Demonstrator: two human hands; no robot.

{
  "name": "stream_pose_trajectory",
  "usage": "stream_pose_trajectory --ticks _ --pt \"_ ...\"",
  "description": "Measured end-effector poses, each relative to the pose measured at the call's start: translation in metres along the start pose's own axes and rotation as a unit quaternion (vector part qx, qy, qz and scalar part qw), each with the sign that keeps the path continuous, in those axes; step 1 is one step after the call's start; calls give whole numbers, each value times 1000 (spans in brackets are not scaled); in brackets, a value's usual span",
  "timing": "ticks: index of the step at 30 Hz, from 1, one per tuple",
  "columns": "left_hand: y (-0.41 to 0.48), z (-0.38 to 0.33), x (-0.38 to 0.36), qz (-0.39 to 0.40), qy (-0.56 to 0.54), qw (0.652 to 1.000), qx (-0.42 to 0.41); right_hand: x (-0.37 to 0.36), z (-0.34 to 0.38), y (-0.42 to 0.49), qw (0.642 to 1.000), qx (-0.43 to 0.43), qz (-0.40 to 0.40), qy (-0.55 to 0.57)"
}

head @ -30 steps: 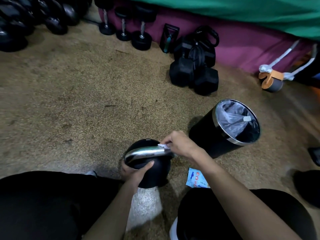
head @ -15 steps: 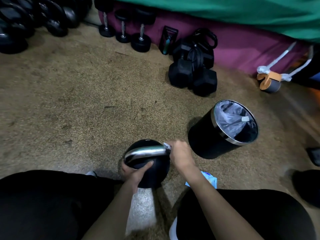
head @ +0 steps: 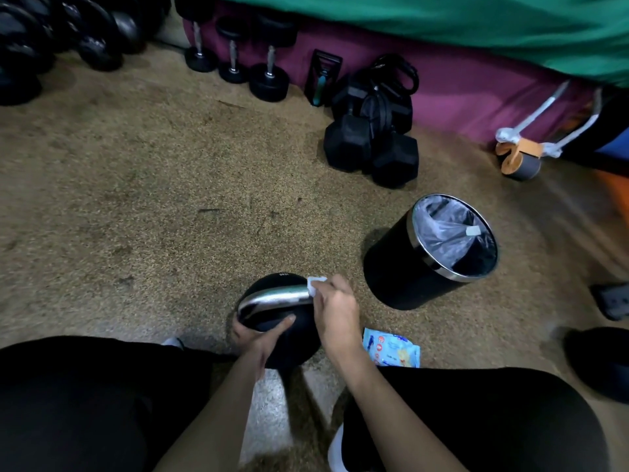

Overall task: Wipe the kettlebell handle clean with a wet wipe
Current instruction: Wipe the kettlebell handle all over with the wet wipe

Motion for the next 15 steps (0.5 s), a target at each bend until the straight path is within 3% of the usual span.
stream_pose_trajectory --ticks 7,11,15 --pt "10 8 -2 11 7 1000 14 7 -5 -6 997 -19 -67 39" --pt "8 6 -1 8 5 1000 17 -1 -1 -14 997 -7 -66 42" --pt "3 1 0 4 1 1000 12 -2 -12 -24 993 -47 -78 68"
Point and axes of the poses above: each hand's wrist, its own y-axis towards the middle knuckle, its own x-axis out of the back of the hand, z = x × y, the point moved 2 cm from there along y, towards the middle knuckle, and after that the axes turned 4 degrees about y, right-handed, at the moved point
